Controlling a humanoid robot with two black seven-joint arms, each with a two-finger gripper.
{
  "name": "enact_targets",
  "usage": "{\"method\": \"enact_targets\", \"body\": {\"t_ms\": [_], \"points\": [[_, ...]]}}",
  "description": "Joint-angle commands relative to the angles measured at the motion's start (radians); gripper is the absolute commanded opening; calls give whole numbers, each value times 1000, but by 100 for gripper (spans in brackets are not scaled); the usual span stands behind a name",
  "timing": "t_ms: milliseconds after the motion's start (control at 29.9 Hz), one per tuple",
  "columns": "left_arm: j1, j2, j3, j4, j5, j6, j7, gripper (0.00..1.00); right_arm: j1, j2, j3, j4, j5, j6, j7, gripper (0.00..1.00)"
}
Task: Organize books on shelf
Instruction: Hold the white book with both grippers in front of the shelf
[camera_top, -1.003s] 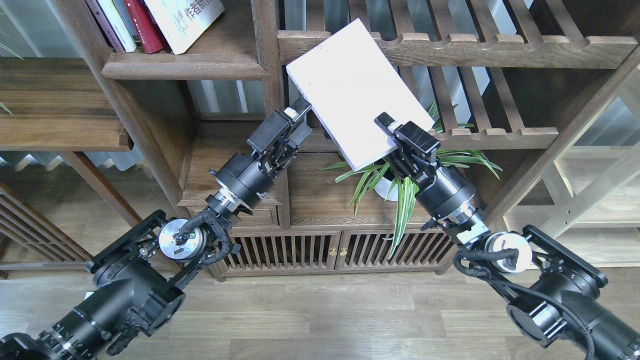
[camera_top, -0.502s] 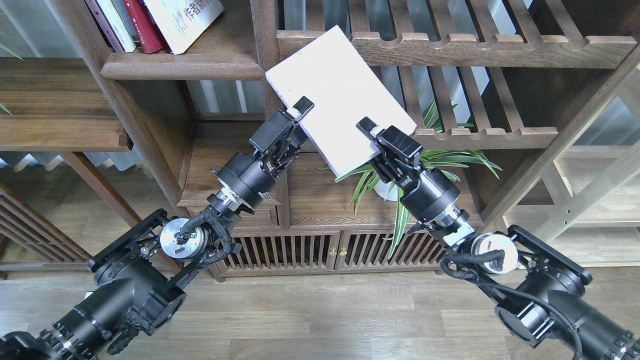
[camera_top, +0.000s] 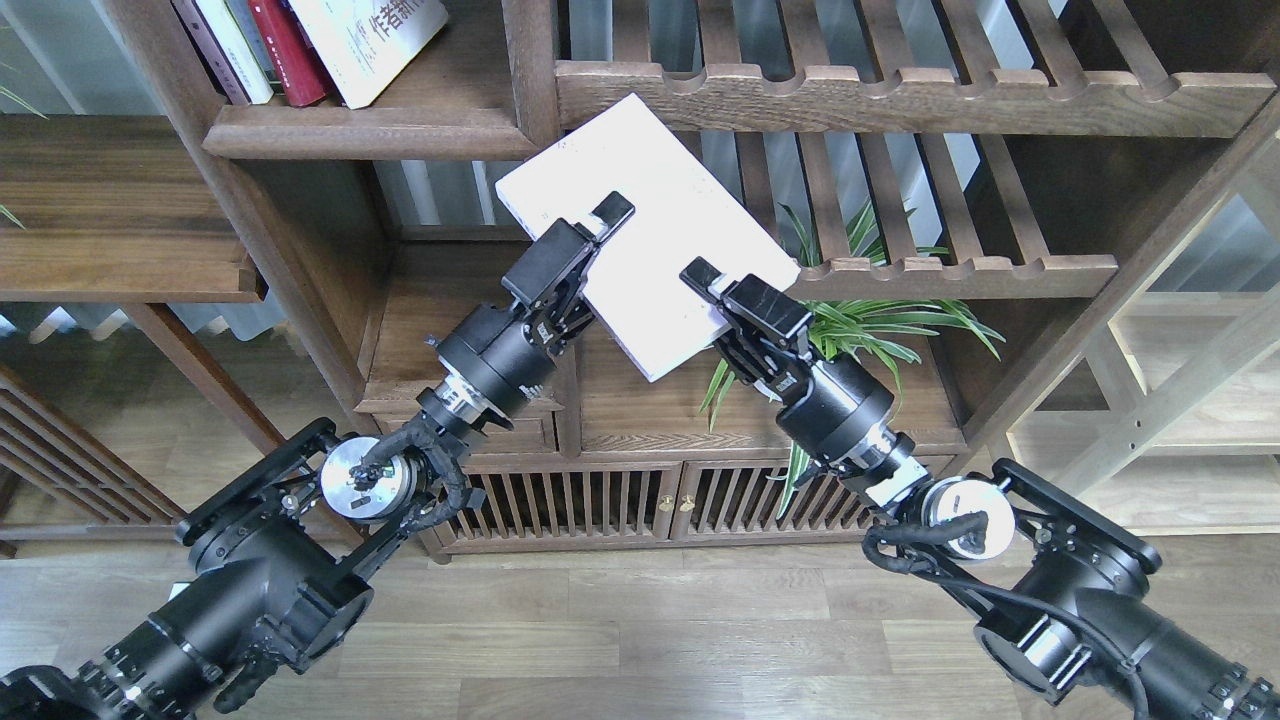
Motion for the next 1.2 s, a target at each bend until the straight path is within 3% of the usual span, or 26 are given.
{"method": "enact_targets", "body": {"t_ms": [0, 401, 736, 1170], "points": [[9, 0, 5, -2, 0, 0, 1, 92, 0, -1, 0, 0, 0, 0, 0, 2], [21, 0, 20, -1, 2, 0, 1, 87, 1, 1, -2, 0, 0, 0, 0, 2], [23, 0, 0, -1, -3, 0, -13, 53, 1, 1, -2, 0, -2, 0, 0, 2], [23, 0, 0, -1, -14, 0, -15, 40, 9, 1, 0, 0, -2, 0, 0, 2]]}}
